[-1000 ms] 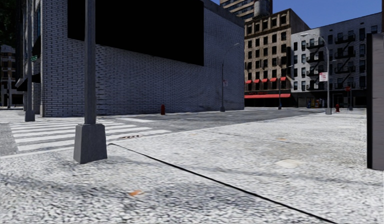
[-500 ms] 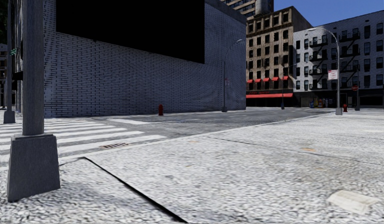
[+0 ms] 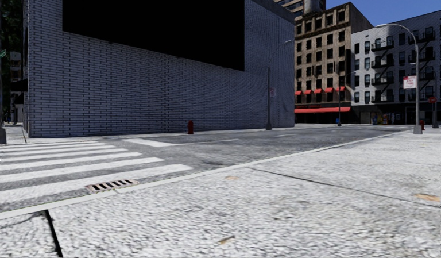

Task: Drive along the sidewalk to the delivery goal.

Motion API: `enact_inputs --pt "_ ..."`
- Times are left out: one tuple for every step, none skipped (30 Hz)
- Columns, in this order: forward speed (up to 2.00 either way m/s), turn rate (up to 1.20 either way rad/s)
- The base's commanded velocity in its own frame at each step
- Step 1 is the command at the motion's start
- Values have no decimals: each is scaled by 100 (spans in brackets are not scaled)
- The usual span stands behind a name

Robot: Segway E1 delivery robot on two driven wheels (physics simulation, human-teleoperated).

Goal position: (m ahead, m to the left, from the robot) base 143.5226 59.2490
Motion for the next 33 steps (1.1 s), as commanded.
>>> enact_inputs --pt "200 40" --pt "200 41" --pt "200 45" --pt "200 45" --pt "200 49" --pt "200 50" --pt "200 50" --pt "200 50" --pt "200 51" --pt "200 54" --pt "200 56" --pt "200 57" --pt "200 57" --pt "200 63" --pt "200 65" --pt "200 66" --pt "200 66" --pt "200 66" --pt "200 66" --pt "200 66" --pt "200 66" --pt "200 66" --pt "200 66" --pt "200 66" --pt "200 68" --pt "200 69" --pt "200 69" --pt "200 70" --pt "200 70" --pt "200 70" --pt "198 70" --pt "198 70" --pt "187 70"
